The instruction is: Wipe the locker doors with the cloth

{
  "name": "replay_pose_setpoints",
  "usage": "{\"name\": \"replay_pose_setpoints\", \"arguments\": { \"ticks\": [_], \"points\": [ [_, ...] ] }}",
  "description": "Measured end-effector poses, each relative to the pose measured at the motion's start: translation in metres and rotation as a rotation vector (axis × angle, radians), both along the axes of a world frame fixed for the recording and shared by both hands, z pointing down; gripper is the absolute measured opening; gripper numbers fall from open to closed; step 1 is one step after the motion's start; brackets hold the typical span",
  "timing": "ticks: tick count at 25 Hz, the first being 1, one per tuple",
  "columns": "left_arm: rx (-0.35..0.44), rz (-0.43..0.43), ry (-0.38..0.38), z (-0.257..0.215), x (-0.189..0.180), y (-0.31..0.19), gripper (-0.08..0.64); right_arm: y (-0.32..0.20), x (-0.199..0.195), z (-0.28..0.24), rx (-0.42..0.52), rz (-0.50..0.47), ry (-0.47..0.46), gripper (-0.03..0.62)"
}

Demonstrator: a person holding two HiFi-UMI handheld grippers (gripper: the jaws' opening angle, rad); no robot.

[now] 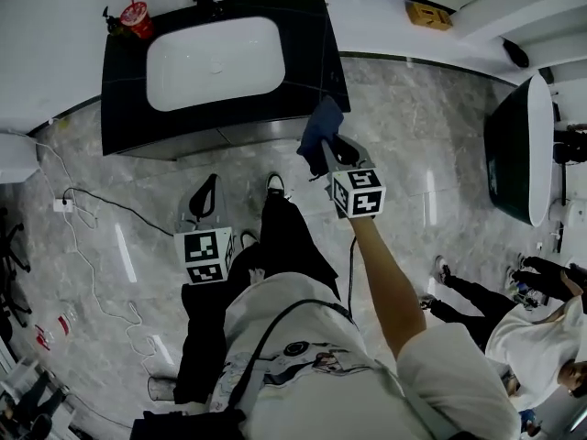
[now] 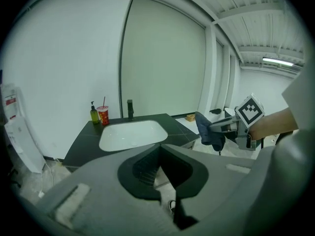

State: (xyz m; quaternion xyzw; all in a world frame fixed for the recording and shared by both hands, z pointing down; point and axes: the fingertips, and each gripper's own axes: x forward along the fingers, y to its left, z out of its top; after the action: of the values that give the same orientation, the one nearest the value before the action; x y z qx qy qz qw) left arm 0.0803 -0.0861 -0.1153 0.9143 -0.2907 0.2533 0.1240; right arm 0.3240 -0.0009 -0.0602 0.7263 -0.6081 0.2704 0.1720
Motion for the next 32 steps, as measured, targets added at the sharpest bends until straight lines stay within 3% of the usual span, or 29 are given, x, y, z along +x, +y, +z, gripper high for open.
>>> {"name": "replay_pose_setpoints", "arguments": {
  "ticks": [6, 11, 22, 32],
  "points": [
    [-0.050, -0.051, -0.004, 0.018, -0.077, 0.031, 0.000, 0.028, -0.062, -0.007, 0.014, 0.005, -0.003, 0.071],
    [-0.051, -0.067, 0.007, 0.016, -0.093, 0.042, 0.000, 0.047, -0.083, -0.007, 0.010, -0.011, 0.000, 0.071],
    [-0.065, -0.019, -0.035, 0.068, -0.056, 0.064, 0.000, 0.070, -0.066, 0.035, 0.035, -0.108, 0.036, 0.071],
    [-0.019, -0.027, -0.026, 0.198, -0.018, 0.066, 0.000, 0.059, -0.023, 0.126, 0.167, -0.189, 0.129, 0.071]
  ]
}}
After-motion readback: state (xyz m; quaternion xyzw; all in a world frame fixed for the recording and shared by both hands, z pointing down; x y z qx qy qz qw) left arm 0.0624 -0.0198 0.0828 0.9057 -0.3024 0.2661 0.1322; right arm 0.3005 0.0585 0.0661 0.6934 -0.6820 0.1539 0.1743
